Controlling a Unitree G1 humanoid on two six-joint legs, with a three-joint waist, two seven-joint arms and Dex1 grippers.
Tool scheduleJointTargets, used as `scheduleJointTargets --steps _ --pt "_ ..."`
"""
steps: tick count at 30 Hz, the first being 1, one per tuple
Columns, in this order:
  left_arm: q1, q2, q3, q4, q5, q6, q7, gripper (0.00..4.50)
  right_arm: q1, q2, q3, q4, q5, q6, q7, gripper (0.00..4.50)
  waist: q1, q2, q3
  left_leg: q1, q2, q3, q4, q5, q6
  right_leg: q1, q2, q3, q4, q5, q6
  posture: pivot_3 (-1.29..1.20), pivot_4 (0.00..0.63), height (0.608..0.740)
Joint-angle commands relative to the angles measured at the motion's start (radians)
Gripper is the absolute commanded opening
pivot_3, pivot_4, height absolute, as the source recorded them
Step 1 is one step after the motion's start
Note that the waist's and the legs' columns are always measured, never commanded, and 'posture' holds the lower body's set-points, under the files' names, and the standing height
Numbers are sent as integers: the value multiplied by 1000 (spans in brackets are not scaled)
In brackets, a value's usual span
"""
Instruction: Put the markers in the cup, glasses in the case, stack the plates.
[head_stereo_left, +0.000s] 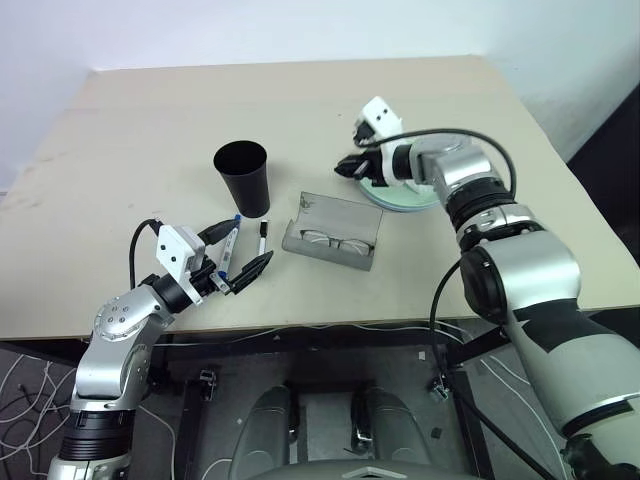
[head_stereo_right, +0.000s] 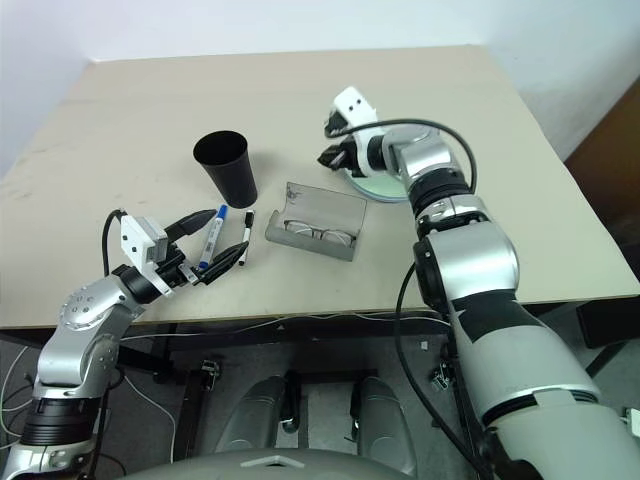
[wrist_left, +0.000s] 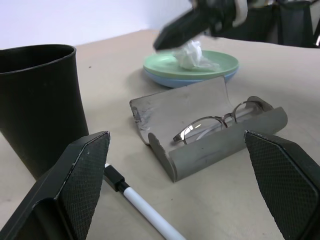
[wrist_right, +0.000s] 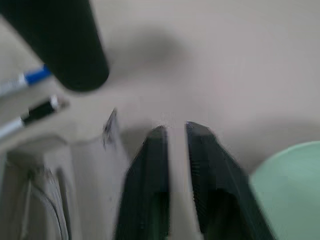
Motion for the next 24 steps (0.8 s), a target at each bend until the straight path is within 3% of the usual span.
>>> scheduleJointTargets --steps 1,7,24 --pt "6 4 15 -51 -4 -18 6 4500 -6 13 10 12 -26 -57 -19 7 1 0 0 0 0 0 0 0 0 0 0 0 0 0 0 0 150 721" --pt "21 6 19 -67 -4 -15 12 4500 14 27 19 53 -79 -51 -147 7 0 0 0 0 1 0 0 0 0 0 0 1 0 1 -1 0 150 721" --pt "7 17 18 -59 -5 -12 8 4500 -22 27 90 -11 -120 13 183 7 -1 0 0 1 4 0 0 0 0 0 4 1 0 0 -2 0 150 721"
